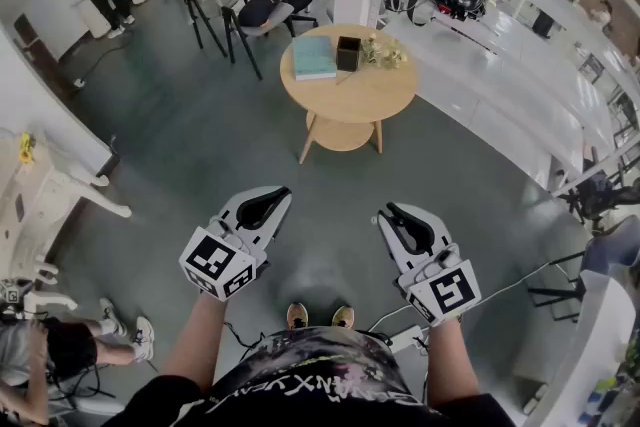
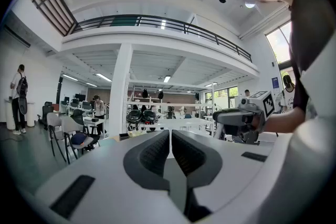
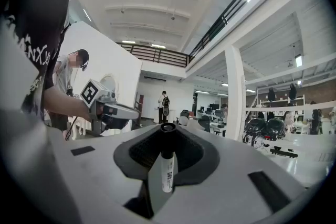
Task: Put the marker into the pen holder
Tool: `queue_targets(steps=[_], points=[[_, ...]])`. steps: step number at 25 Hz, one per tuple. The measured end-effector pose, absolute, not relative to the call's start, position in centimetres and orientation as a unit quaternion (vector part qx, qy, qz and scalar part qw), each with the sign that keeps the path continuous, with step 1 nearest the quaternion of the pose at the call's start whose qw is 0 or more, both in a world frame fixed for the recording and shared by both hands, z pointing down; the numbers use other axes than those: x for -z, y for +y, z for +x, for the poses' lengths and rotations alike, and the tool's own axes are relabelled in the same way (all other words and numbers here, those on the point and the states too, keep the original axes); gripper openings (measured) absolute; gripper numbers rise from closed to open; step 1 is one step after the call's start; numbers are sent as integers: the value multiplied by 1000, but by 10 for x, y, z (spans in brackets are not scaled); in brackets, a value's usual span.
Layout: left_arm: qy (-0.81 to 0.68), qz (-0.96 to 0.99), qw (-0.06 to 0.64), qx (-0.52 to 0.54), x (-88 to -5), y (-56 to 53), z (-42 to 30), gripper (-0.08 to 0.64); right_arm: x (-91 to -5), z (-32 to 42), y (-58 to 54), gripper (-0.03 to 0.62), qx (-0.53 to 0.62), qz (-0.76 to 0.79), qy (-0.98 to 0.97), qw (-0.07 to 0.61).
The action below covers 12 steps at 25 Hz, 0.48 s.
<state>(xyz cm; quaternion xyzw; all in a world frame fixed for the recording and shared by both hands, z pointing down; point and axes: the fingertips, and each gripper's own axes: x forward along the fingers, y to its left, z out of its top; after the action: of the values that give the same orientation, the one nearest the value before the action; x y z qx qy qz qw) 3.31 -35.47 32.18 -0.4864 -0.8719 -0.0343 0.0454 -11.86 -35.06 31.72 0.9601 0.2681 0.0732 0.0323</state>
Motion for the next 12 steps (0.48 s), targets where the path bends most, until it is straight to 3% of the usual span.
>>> queue_targets(steps=[12], points=[[-872, -486, 46, 34, -323, -351, 32, 31, -316, -119, -349, 63, -76, 960, 267, 35]])
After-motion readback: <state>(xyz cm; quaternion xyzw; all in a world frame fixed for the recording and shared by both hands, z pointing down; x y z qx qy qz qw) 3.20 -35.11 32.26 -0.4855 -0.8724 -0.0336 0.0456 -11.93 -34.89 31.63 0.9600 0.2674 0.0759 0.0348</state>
